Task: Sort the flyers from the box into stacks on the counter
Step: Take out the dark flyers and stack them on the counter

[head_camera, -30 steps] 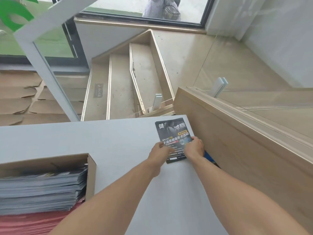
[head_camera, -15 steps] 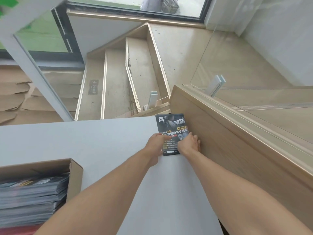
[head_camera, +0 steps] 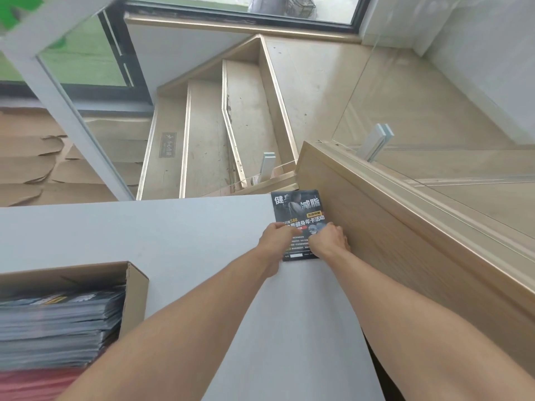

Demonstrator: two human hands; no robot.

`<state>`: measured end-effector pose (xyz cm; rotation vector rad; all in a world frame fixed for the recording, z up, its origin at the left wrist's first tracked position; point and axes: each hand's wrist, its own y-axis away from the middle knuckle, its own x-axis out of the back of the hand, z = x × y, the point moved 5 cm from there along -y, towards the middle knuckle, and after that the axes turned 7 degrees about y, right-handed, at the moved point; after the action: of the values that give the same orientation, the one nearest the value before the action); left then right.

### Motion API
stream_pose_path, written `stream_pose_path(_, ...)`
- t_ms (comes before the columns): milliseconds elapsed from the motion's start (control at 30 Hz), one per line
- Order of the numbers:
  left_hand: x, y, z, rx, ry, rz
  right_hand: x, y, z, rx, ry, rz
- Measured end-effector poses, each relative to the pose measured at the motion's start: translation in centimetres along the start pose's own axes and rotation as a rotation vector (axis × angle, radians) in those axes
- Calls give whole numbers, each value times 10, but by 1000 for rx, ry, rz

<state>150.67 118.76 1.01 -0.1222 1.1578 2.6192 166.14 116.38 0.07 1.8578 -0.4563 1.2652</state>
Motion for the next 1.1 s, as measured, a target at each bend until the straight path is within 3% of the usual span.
stream_pose_path(133,9,16,5,-100,-60,38,6,14,-16,101,96,126)
stream_pose_path(267,45,49,28,-257,-51,153,5,63,-74,434,60,234)
stream_pose_path(333,72,75,43,-336,-50,222,-2,96,-110,595,-144,153)
stream_pose_path(400,105,105,56,-451,-69,287,-11,136,-143,646,-527,-104)
stream_pose_path(467,146,137,65,-580,-109,366,-23,175,-176,715,-682,-256)
stream_pose_path(633,272,211,58,-784,-298,726,-52,276,-239,1065,-510,-356)
stream_pose_path(767,353,233,29,-739,-667,947,-87,317,-264,1214,-181,-439)
stream_pose_path(867,385,221,-5,-598,-851,927,-100,317,-270,1175,-31,-401)
stream_pose_path(1100,389,219,-24,-631,-807,942,-96,311,-282,1102,29,-499)
